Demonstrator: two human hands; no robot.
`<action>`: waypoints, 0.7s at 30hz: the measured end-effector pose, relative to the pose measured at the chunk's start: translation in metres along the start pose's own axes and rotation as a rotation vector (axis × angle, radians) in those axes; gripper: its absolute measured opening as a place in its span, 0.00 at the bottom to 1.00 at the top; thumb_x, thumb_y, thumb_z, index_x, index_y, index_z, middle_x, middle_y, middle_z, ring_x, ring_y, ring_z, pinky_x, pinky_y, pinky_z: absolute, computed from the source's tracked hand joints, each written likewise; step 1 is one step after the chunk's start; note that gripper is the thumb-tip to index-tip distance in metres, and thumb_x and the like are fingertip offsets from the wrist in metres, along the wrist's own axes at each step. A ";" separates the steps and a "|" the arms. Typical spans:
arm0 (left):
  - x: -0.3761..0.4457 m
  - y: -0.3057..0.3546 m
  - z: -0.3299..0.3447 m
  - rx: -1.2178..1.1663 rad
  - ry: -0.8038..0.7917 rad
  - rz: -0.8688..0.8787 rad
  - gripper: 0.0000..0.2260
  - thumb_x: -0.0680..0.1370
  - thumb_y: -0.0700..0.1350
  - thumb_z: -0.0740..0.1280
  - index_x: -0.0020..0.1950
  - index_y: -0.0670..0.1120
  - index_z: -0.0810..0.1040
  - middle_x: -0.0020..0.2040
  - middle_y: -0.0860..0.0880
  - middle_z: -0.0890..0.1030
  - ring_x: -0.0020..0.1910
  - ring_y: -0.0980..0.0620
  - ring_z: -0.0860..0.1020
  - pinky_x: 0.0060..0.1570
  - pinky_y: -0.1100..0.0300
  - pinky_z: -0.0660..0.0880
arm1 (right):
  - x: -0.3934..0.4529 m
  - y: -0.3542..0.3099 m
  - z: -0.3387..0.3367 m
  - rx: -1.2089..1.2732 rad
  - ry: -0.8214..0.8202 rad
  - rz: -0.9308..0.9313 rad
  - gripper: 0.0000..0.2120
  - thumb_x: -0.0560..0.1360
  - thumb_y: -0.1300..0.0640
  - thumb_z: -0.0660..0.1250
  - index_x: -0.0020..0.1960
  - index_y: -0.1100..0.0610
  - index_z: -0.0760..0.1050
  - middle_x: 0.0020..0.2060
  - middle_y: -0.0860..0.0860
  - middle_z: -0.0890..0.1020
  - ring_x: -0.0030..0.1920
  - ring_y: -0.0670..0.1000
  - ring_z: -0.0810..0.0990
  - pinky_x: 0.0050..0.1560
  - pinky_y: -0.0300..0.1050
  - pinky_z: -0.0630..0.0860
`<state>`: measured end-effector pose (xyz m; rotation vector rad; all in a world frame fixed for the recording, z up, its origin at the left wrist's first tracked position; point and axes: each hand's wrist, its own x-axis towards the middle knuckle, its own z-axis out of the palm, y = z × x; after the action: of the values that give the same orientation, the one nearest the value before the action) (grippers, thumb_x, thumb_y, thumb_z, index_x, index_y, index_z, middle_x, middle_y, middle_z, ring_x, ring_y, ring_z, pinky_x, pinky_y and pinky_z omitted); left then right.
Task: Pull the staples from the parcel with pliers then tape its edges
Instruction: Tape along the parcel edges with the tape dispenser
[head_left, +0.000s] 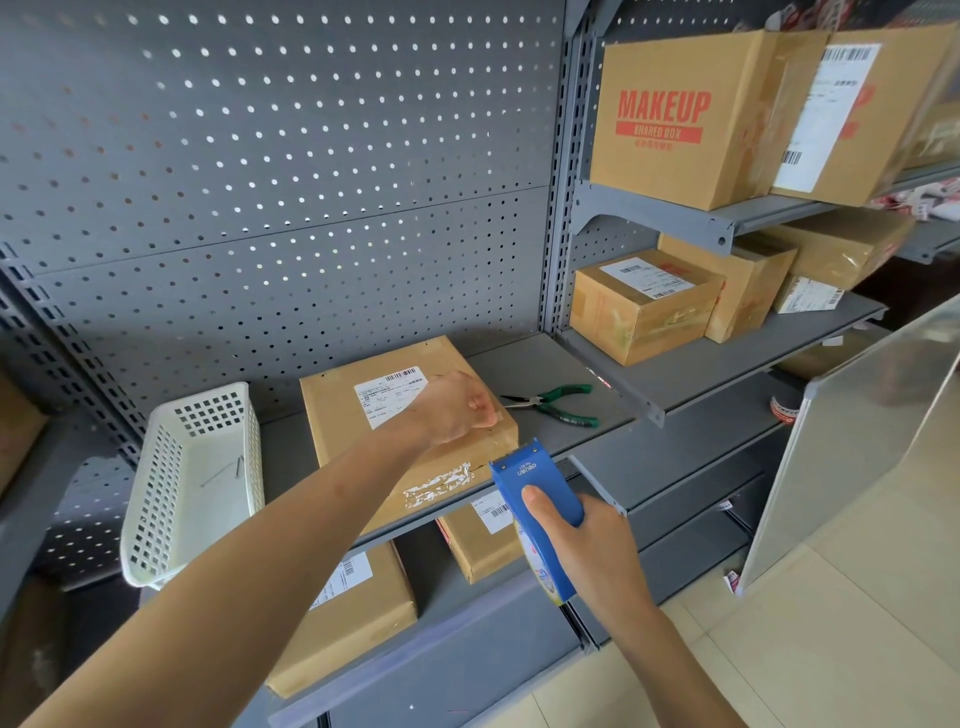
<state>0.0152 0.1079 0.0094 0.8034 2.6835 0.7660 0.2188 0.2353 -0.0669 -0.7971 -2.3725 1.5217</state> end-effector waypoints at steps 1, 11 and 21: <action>-0.001 0.000 0.001 -0.006 0.006 -0.005 0.06 0.77 0.49 0.74 0.49 0.47 0.86 0.51 0.53 0.84 0.54 0.52 0.81 0.58 0.53 0.78 | 0.000 0.000 0.000 0.001 -0.003 0.003 0.28 0.73 0.30 0.71 0.37 0.55 0.74 0.29 0.48 0.79 0.28 0.46 0.78 0.32 0.43 0.74; -0.002 -0.003 0.007 -0.017 0.054 -0.019 0.04 0.78 0.46 0.73 0.49 0.47 0.85 0.46 0.56 0.81 0.50 0.55 0.78 0.50 0.60 0.73 | 0.006 0.002 0.002 -0.016 -0.042 0.042 0.32 0.66 0.23 0.67 0.33 0.53 0.70 0.27 0.48 0.76 0.27 0.48 0.75 0.33 0.46 0.74; 0.000 -0.006 0.014 -0.045 0.073 -0.043 0.01 0.78 0.44 0.73 0.47 0.48 0.85 0.48 0.52 0.86 0.50 0.55 0.82 0.53 0.57 0.80 | 0.012 0.005 0.008 -0.014 -0.055 0.084 0.32 0.65 0.23 0.68 0.34 0.54 0.71 0.27 0.48 0.77 0.28 0.49 0.77 0.34 0.47 0.75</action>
<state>0.0175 0.1090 -0.0057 0.7175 2.7275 0.8585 0.2067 0.2374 -0.0758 -0.8794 -2.4197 1.5807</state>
